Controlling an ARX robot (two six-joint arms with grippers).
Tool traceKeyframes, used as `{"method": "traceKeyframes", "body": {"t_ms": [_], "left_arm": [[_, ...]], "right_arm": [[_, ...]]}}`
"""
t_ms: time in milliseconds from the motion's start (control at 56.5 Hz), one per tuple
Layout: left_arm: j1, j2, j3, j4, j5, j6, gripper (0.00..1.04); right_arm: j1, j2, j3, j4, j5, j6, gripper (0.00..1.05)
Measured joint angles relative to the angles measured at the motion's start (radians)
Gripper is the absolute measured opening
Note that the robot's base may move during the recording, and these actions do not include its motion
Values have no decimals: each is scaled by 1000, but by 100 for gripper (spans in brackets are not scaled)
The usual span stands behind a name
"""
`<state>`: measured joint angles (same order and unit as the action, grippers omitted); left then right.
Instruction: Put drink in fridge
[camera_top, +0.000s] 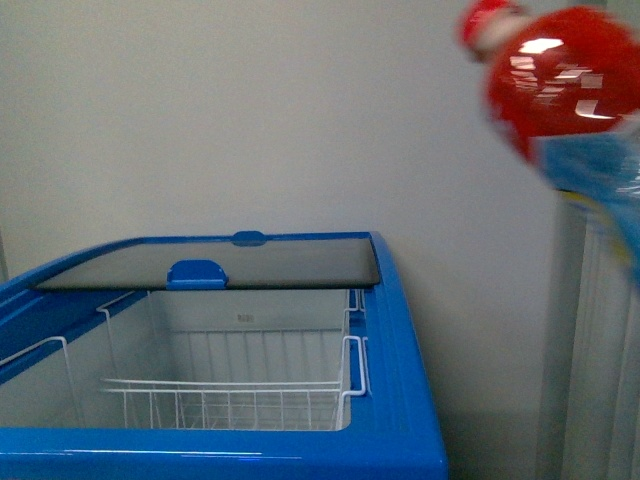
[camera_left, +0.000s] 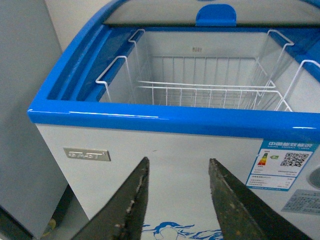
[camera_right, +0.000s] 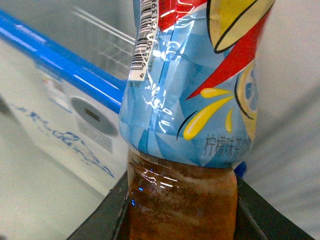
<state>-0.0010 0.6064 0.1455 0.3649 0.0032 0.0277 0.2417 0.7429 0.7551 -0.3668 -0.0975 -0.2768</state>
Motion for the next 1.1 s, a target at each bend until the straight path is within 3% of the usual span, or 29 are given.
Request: {"method": "traceKeyframes", "body": {"t_ms": [89,248,443,549,726,1098], "left_arm": [[0,-100,-22,-10,-5,-10,25],[1,-170,-39,-26,-3,-18,2],[1,-235,-78,-64,-3,-22,3],[1,-269,-88,-86,-3,-22,3],[1,-324,-102,-125,-3,-22,3],[1,-430,-131,-189,-3,-23,3]], "right_arm": [[24,151,93,41,-74,-129,38],[56,420,309,-4,-75,-412,38],[138,833,687,-163,6,-795,38],[204,1022,877,-248,31,-857,37],[299,1263,1128,-262,84,-903,37],[302,1656,1586,-396,131,-924,37]]}}
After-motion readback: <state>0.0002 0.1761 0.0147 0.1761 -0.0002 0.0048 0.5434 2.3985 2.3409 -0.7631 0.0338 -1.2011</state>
